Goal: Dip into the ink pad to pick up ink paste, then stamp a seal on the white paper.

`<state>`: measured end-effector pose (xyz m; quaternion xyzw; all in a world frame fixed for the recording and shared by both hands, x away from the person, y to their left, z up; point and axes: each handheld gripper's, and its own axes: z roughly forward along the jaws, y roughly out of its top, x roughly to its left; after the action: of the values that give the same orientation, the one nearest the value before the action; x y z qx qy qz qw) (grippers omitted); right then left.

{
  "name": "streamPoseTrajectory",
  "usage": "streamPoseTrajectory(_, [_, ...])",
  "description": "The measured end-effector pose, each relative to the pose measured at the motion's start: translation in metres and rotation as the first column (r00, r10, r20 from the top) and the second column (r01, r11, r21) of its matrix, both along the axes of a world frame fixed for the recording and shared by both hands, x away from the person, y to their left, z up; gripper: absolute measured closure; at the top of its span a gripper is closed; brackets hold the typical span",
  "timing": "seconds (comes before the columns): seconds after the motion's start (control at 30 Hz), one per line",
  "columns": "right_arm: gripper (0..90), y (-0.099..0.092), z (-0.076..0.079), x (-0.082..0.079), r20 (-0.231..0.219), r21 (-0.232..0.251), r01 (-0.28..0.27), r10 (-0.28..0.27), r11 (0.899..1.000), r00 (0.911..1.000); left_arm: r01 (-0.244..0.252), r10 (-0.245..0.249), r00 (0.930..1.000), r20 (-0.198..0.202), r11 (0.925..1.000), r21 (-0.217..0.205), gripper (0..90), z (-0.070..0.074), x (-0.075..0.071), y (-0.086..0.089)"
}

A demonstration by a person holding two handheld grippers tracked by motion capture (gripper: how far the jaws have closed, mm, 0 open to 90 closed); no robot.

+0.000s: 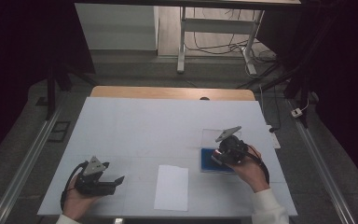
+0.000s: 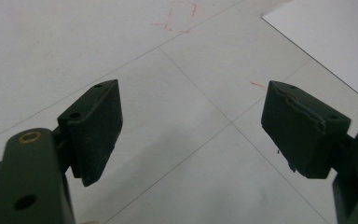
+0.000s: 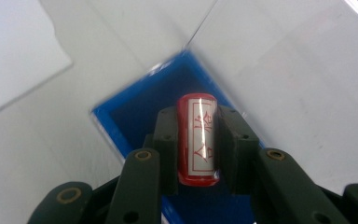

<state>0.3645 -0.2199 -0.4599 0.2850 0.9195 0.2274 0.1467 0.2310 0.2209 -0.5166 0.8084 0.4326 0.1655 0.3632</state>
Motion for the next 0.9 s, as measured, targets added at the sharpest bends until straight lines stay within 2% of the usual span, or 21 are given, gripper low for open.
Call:
streamPoseTrajectory(0.3, [70.2, 0.000, 0.014, -0.006, 0.003, 0.058, 0.003, -0.004, 0.998, 1.0000, -0.007, 0.007, 1.0000, 0.003, 1.0000, -0.003, 20.9, 0.000, 0.000, 0.001])
streamPoseTrajectory(0.47, [70.1, 0.001, 0.022, -0.010, 0.017, 0.085, -0.016, 0.015, 0.996, 0.9997, -0.008, 0.008, 0.9999, 0.008, 1.0000, -0.003, 20.9, 0.001, -0.001, 0.001])
streamPoseTrajectory(0.57, [70.1, 0.003, 0.026, -0.012, 0.025, 0.101, -0.023, 0.021, 0.995, 0.9995, 0.003, -0.003, 1.0000, 0.001, 0.9999, -0.014, 20.9, 0.000, 0.000, 0.001])
streamPoseTrajectory(0.67, [70.1, 0.004, 0.030, -0.014, 0.036, 0.114, -0.032, 0.028, 0.993, 0.9990, 0.006, -0.006, 1.0000, -0.001, 0.9989, -0.047, 20.9, 0.002, 0.000, 0.001])
streamPoseTrajectory(0.9, [70.1, 0.011, 0.037, -0.024, 0.040, 0.142, -0.066, 0.061, 0.988, 0.9973, 0.007, -0.007, 1.0000, 0.001, 0.9990, -0.045, 20.9, 0.002, 0.000, 0.000])
